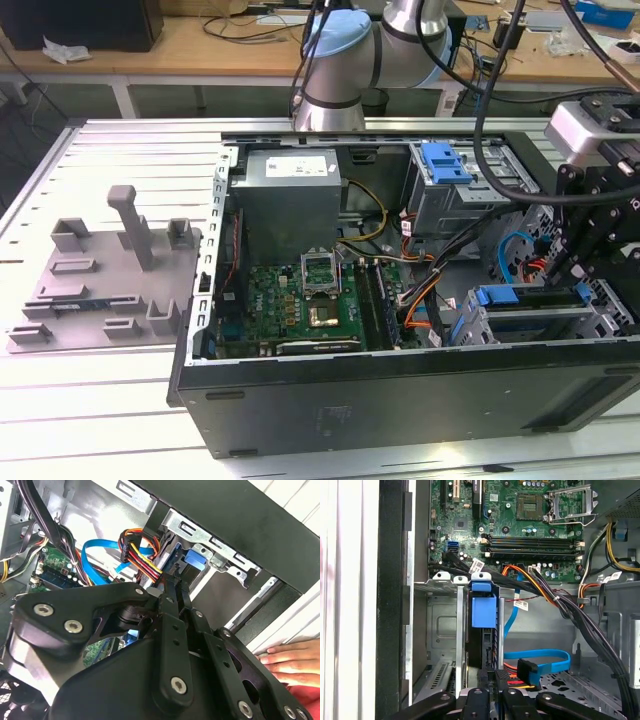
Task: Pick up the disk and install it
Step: 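Insert the first disk wire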
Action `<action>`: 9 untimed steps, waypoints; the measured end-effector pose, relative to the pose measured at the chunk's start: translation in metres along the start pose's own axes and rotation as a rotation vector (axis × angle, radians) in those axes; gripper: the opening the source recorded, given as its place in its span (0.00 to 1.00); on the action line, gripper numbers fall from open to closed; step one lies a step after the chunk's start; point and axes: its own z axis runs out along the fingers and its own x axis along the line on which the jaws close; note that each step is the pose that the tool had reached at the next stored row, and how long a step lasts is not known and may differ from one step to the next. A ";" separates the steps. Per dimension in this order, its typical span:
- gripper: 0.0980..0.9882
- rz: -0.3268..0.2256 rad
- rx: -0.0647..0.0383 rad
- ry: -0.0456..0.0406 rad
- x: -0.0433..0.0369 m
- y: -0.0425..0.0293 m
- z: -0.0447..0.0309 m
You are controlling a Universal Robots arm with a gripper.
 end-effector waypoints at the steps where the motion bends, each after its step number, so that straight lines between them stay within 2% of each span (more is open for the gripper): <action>1: 0.07 0.000 0.000 0.0000 0.0000 0.0000 0.0001; 9: 0.07 0.000 0.000 0.0000 0.0000 0.0000 0.0014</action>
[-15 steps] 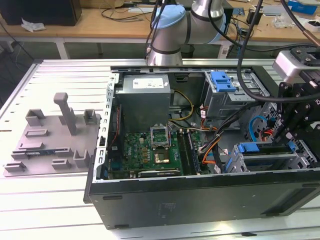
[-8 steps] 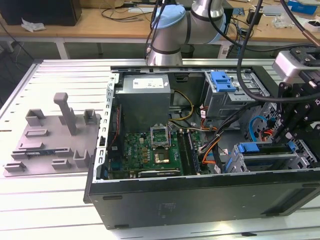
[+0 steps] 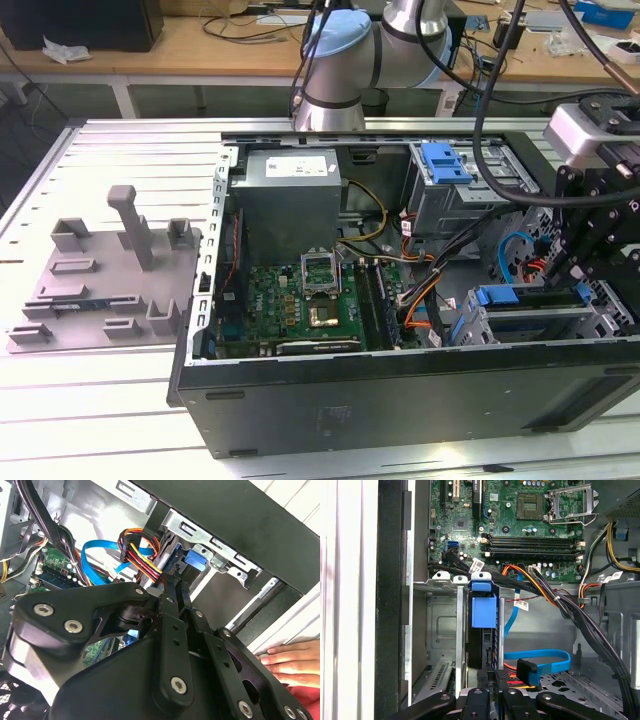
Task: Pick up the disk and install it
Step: 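Insert the first disk wire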
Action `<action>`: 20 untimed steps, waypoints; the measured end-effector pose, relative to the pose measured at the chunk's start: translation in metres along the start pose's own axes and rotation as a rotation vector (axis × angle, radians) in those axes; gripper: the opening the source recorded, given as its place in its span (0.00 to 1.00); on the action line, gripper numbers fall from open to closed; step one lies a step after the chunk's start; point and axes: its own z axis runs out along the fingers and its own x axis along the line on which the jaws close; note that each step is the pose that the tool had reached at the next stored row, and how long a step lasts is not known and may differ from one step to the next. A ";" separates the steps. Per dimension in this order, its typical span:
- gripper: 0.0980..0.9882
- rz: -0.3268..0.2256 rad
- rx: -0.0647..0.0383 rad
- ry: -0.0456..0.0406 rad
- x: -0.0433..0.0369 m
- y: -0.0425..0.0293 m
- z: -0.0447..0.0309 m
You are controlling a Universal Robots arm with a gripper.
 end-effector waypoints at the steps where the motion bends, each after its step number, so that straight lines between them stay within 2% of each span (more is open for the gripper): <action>1: 0.07 0.000 0.000 0.0000 0.0000 0.0000 0.0002; 20: 0.07 0.005 0.000 -0.0002 -0.0017 -0.0005 0.0014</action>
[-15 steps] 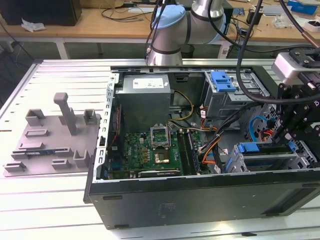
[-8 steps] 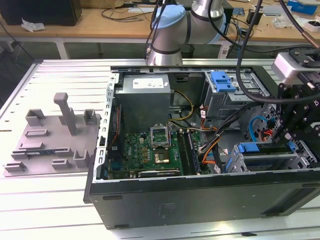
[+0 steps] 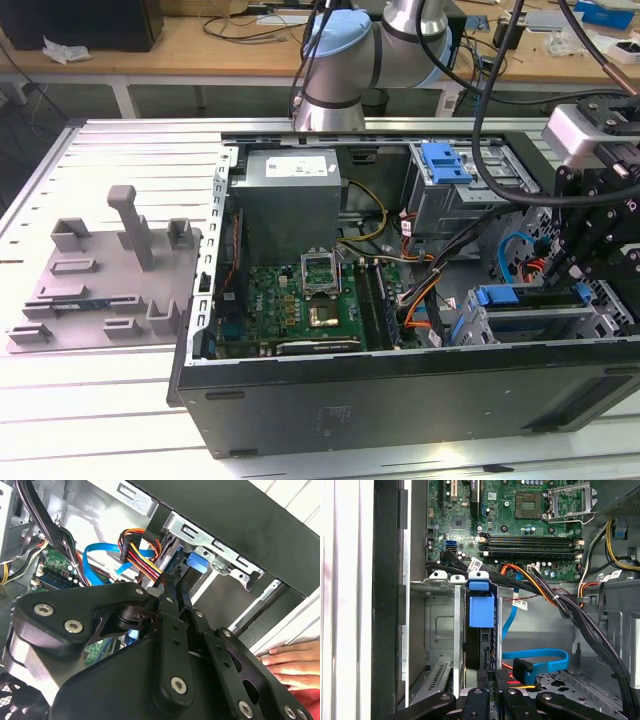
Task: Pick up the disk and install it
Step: 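Insert the first disk wire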
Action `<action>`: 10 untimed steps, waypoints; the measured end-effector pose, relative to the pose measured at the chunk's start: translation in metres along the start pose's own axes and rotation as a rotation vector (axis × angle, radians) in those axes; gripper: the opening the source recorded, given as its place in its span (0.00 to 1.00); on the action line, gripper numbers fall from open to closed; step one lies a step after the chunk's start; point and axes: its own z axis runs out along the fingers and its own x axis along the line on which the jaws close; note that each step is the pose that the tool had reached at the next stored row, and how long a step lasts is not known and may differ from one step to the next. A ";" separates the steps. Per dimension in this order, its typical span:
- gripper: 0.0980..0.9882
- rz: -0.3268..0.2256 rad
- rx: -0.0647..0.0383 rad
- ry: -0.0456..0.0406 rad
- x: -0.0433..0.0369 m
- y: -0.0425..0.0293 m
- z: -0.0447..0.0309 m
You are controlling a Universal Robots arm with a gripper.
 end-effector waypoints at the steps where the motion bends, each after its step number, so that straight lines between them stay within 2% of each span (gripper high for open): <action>1: 0.07 0.000 0.000 0.0000 0.0000 0.0000 0.0000; 10: 0.07 0.003 0.000 -0.0001 0.0000 -0.0005 0.0015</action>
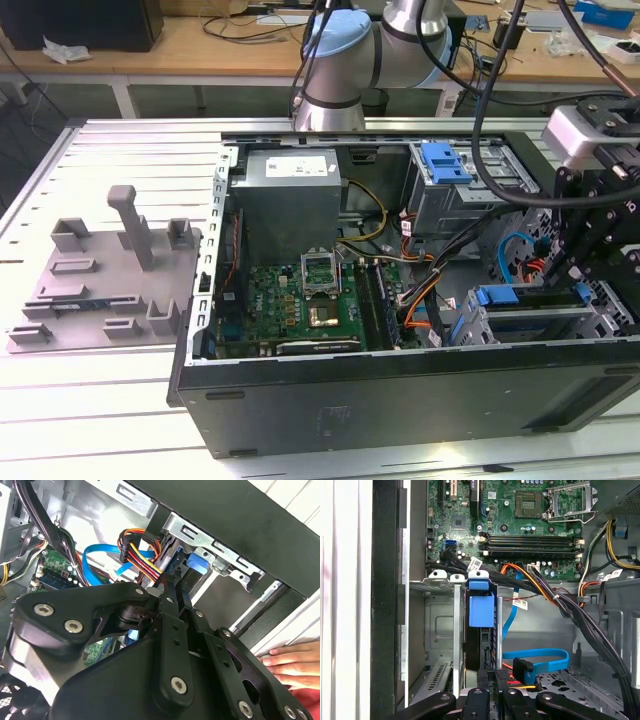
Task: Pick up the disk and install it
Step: 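Insert the first disk wire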
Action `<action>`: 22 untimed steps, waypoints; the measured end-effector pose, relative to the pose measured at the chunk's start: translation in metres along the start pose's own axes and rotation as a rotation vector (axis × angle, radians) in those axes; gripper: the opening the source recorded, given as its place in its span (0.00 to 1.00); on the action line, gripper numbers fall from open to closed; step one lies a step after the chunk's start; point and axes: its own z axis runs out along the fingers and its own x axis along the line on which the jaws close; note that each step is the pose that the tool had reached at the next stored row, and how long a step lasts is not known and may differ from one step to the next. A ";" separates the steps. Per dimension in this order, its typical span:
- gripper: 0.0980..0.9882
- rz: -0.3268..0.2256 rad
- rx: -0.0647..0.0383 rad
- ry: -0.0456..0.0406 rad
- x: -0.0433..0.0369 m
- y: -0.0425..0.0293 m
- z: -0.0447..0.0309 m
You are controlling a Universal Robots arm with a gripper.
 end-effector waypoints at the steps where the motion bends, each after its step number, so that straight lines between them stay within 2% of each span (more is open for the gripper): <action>1: 0.07 0.001 0.000 0.0000 0.0000 0.0000 0.0003; 22: 0.07 0.017 0.000 -0.0002 0.0014 0.0000 0.0013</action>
